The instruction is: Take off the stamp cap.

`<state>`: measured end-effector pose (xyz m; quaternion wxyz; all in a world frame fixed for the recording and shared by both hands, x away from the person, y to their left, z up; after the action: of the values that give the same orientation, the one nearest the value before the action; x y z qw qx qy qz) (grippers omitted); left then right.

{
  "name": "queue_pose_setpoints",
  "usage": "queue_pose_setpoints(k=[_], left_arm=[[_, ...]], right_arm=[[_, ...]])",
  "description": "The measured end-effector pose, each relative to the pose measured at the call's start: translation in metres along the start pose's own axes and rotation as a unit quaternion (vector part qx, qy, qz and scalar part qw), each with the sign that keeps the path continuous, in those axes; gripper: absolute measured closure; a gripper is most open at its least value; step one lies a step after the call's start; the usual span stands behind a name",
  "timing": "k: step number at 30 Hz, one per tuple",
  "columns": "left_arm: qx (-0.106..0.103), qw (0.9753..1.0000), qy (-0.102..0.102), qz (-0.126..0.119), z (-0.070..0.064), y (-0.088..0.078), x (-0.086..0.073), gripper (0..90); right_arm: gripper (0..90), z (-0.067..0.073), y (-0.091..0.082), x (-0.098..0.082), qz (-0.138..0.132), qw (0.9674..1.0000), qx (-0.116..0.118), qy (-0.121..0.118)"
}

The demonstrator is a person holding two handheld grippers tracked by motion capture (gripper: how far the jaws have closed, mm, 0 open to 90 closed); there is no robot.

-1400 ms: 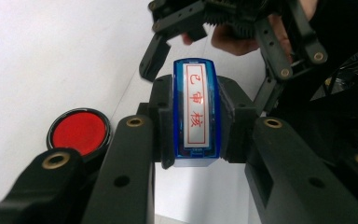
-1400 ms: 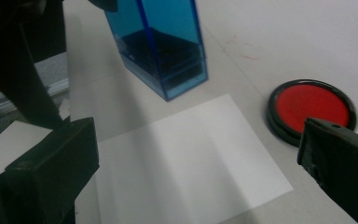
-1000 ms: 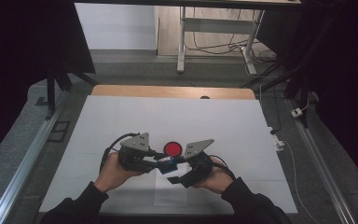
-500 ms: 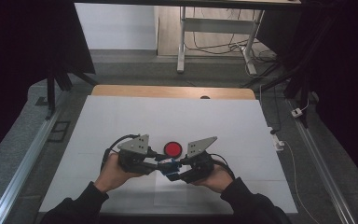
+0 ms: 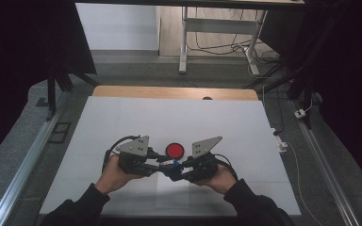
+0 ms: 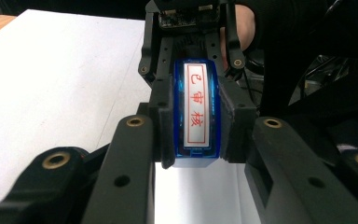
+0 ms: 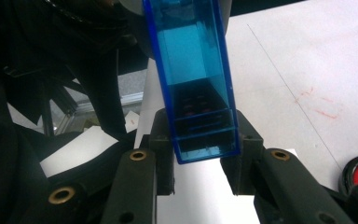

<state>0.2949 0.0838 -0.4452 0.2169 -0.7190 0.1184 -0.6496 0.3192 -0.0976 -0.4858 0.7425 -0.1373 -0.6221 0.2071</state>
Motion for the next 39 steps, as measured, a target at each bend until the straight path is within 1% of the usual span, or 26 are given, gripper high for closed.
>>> queue_pose_setpoints(k=[3, 4, 6, 11, 12, 13, 15, 16, 17, 20, 21, 22, 23, 25, 30, 32, 35, 39], left_arm=[[-0.002, 1.0, -0.003, -0.004, -0.0003, -0.0002, 0.0003, 70.4], [-0.001, 1.0, -0.003, -0.005, -0.0005, -0.0005, 0.0005, 70.5], [0.004, 1.0, 0.003, -0.003, -0.0007, -0.001, 0.0009, 70.5], [0.019, 0.9997, 0.017, 0.002, -0.0023, -0.0012, 0.0013, 70.5], [0.017, 0.9997, 0.016, 0.003, -0.0023, -0.0012, 0.0016, 70.6], [0.013, 0.9998, 0.01, 0.006, -0.002, -0.0012, 0.0018, 70.6], [0.004, 1.0, 0.0, 0.003, -0.0014, -0.0016, 0.0016, 70.5], [-0.003, 0.9999, -0.011, 0.0, -0.0011, -0.0016, 0.0017, 70.5], [-0.006, 0.9999, -0.015, 0.0, -0.0008, -0.0017, 0.0017, 70.5], [-0.005, 0.9999, -0.012, 0.0, -0.0015, -0.0014, 0.0021, 70.5], [0.0, 1.0, -0.009, 0.002, -0.0017, -0.0015, 0.0023, 70.5], [0.005, 1.0, -0.005, 0.006, -0.0014, -0.0019, 0.0023, 70.5], [0.006, 0.9999, -0.006, 0.008, -0.0012, -0.0021, 0.0022, 70.5], [0.01, 0.9999, -0.006, 0.009, -0.0009, -0.0023, 0.0017, 70.5], [0.018, 0.9997, -0.011, 0.011, -0.0002, -0.0031, 0.002, 70.5], [0.023, 0.9995, -0.013, 0.015, 0.0003, -0.0036, 0.0019, 70.4], [0.029, 0.9993, -0.019, 0.016, 0.0011, -0.0037, 0.0014, 70.4], [0.036, 0.999, -0.02, 0.016, 0.0024, -0.0051, 0.0009, 70.4]], right_arm=[[68.9, -0.0001, -0.0006, 0.0003, -0.004, 1.0, 0.005, 0.0], [69.0, -0.0001, -0.0006, 0.0005, -0.004, 1.0, 0.007, 0.005], [69.2, -0.0006, -0.0012, 0.0008, -0.003, 0.9998, 0.011, 0.019], [69.3, -0.0015, -0.0003, 0.0007, 0.002, 0.9987, 0.005, 0.05], [69.4, -0.0017, -0.0003, 0.0007, 0.001, 0.9985, 0.004, 0.055], [69.4, -0.0016, -0.0003, 0.0006, 0.002, 0.9985, 0.006, 0.055], [69.5, -0.0007, -0.0004, 0.0006, 0.008, 0.9992, 0.007, 0.039], [69.5, -0.0001, -0.0005, 0.0007, 0.007, 0.9995, 0.008, 0.03], [69.5, 0.0007, -0.0007, 0.0007, 0.005, 0.9997, 0.012, 0.02], [69.5, 0.0014, -0.0013, 0.0006, 0.008, 0.9998, 0.015, 0.006], [69.5, 0.0014, -0.0013, 0.0002, 0.01, 0.9999, 0.012, 0.006], [69.5, 0.0008, -0.0012, -0.0005, 0.014, 0.9998, 0.008, 0.013], [69.5, -0.0007, -0.0014, -0.0015, 0.02, 0.9996, 0.001, 0.019], [69.4, -0.0023, -0.0023, -0.0026, 0.023, 0.9994, -0.005, 0.025], [69.3, -0.0029, -0.0049, -0.0022, 0.03, 0.9986, -0.03, 0.031], [69.2, -0.0029, -0.0062, -0.0019, 0.032, 0.998, -0.045, 0.033], [69.1, -0.0021, -0.0069, -0.0025, 0.038, 0.9969, -0.058, 0.036], [69.1, -0.0017, -0.0082, -0.0048, 0.055, 0.9947, -0.078, 0.039]])
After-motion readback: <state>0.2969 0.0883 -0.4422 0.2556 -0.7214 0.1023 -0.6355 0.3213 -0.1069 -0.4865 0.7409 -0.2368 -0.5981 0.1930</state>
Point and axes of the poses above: each handheld gripper's, and its own axes: y roughly forward along the jaws, x roughly out of its top, z roughly to its left, the point moved 4 cm from there along y, roughly forward along the jaws, and after that the axes turned 2 degrees about -y, right-handed, at the moved point
